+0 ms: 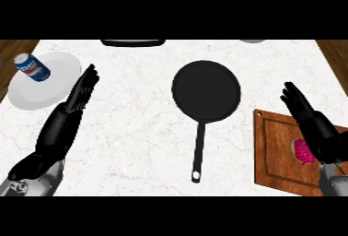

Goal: Pick the cupcake from the cutting board and place it in the pan

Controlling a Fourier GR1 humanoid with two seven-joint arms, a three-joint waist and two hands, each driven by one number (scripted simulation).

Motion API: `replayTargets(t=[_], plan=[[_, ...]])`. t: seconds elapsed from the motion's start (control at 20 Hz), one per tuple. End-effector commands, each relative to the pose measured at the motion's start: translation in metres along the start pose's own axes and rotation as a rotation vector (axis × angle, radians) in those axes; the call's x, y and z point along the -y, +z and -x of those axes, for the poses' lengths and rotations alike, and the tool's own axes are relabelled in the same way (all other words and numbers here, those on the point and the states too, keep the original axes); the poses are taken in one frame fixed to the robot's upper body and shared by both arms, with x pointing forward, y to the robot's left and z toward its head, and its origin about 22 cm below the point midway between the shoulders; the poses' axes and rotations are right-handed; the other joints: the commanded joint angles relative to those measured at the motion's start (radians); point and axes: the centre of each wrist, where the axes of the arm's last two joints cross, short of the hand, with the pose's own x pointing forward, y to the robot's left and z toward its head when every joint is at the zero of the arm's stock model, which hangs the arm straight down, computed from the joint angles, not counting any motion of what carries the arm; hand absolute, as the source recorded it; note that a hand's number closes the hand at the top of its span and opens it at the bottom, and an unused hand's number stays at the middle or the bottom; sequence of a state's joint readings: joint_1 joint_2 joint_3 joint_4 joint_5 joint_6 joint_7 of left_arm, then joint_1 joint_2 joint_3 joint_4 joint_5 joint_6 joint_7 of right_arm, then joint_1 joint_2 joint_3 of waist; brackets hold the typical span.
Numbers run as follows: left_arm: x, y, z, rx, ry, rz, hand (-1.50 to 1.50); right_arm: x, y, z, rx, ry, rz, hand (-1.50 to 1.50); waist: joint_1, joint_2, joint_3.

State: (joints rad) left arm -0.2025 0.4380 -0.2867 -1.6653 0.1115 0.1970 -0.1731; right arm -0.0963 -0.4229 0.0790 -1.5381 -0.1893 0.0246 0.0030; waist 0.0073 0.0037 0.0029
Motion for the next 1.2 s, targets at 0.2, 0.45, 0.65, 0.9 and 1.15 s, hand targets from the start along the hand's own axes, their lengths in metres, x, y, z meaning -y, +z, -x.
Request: replayTargets(t=[0.2,0.45,0.65,0.9,1.15], plan=[[-0.073,0.052,0.067,-0.581,-0.15,-0.287,0.0,0.039,-0.009,-0.038,0.224,-0.118,0.232,-1.5,-0.017,0.002,-0.001],[-0.076,0.087,0.081,-0.744,-0.13,-0.353,0.0,0.106,0.038,0.006,-0.004,0.143,0.882,1.5,-0.081,0.004,-0.002],[-0.085,0.085,0.084,-0.803,-0.14,-0.358,0.0,0.052,0.058,0.039,0.177,-0.01,1.027,-1.5,-0.048,-0.005,0.001],[-0.098,0.063,0.079,-0.806,-0.103,-0.314,0.0,0.038,0.103,0.021,0.199,0.114,0.861,-1.5,-0.018,-0.005,-0.003],[-0.075,0.07,0.079,-0.826,-0.121,-0.324,0.0,0.06,0.114,-0.032,-0.009,0.339,0.799,-1.5,-0.011,-0.006,-0.007]])
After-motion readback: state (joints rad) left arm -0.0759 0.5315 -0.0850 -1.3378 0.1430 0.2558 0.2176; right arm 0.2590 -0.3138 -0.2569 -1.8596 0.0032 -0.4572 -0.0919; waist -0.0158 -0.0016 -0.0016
